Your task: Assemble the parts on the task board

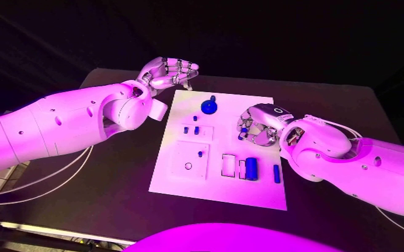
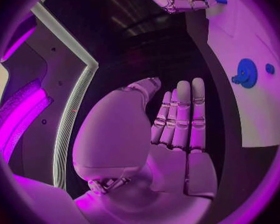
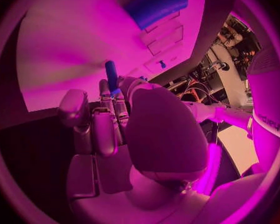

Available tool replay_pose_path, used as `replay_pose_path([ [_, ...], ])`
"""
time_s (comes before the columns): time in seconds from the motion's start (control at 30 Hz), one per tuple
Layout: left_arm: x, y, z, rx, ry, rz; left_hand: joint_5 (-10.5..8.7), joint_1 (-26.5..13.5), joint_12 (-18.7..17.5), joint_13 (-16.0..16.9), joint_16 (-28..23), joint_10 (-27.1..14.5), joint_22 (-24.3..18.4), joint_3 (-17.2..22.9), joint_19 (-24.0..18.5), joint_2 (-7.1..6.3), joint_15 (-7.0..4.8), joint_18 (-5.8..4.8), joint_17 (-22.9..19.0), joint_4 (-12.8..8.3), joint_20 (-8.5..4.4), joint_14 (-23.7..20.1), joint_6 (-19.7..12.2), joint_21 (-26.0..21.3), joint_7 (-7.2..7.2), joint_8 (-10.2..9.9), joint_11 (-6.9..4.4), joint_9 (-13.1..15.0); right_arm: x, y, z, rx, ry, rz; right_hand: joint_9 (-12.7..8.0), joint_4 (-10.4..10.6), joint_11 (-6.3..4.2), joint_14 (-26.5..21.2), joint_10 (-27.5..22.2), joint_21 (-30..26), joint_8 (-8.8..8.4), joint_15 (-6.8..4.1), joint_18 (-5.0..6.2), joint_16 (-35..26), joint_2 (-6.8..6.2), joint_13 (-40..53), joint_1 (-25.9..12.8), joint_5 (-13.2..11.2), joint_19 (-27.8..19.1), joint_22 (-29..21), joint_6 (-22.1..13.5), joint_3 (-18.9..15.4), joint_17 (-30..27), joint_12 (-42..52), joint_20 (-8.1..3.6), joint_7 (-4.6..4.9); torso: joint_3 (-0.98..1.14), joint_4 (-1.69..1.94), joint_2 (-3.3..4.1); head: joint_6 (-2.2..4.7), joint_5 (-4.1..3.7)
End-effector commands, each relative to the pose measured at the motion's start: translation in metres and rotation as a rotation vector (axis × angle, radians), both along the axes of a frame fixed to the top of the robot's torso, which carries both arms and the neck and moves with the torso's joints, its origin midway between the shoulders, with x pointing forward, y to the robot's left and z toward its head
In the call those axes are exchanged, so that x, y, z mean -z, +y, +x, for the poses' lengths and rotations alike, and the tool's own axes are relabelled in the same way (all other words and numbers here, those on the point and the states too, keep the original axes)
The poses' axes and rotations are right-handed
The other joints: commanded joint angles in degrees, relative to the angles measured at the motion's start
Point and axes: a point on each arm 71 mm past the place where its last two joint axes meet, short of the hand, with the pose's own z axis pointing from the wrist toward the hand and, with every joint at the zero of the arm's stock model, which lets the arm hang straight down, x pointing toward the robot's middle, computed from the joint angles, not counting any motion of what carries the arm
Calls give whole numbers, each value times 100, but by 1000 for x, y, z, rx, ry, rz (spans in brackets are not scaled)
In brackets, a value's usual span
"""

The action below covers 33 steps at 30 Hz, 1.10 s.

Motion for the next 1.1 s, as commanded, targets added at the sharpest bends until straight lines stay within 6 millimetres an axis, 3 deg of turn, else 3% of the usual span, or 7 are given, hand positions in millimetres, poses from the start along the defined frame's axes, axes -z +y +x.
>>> replay_pose_path([
  [0.03,-1,-2,0,13,-1,-9,25,10,-6,-6,-39,-42,6,24,37,7,23,73,-6,-3,10,0,-34,22,91,-25,-10,-3,-13,5,-4,-25,-38,54,11,-700,-451,150,465,21,36,-49,-90,27,-8,0,-71,4,8,5,-31,718,8,-18,-36,10,-6,-1,-2,9,6],
  [0.23,0,-4,1,15,0,-9,25,10,-6,-6,-39,-42,6,24,37,7,23,73,-6,-3,10,0,-34,22,91,-25,-10,-3,-30,16,-14,-64,-50,112,22,-724,-453,153,474,34,47,-52,-91,34,-21,9,-87,3,12,19,-28,744,23,-23,-38,8,-16,-8,-2,32,11],
  [0.47,0,-5,1,17,0,-10,25,10,-6,-6,-39,-42,6,24,37,7,23,73,-6,-3,10,0,-34,22,91,-25,-10,-3,-34,42,-29,-139,-31,171,28,-737,-452,149,476,8,52,-53,-85,25,-28,12,-95,2,-1,8,-28,757,1,-28,-39,8,4,-19,-3,23,60],
  [0.57,0,-6,1,20,0,-11,25,10,-6,-6,-39,-42,6,24,37,7,23,73,-6,-3,10,0,-34,22,91,-25,-10,-3,-31,57,-36,-177,-21,192,29,-742,-452,147,475,-2,52,-53,-83,22,-30,12,-97,2,-6,3,-30,761,-8,-30,-39,9,-4,-12,-4,25,89],
  [0.83,0,-9,1,25,0,-14,25,10,-6,-6,-39,-42,6,24,37,7,23,73,-6,-3,10,0,-34,22,91,-25,-10,-3,-11,95,-53,-266,3,223,32,-754,-450,146,473,-17,53,-53,-79,19,-34,14,-103,1,-14,-3,-34,771,-14,-36,-40,12,4,-3,1,6,176],
  [1.1,1,-13,2,33,2,-16,25,10,-6,-6,-39,-42,6,24,37,7,23,73,-6,-3,10,0,-34,22,91,-25,-10,-3,12,116,-61,-301,42,218,36,-768,-449,143,472,-35,55,-52,-75,14,-37,17,-107,0,-23,-11,-39,781,-25,-41,-41,14,5,2,11,-32,253],
])
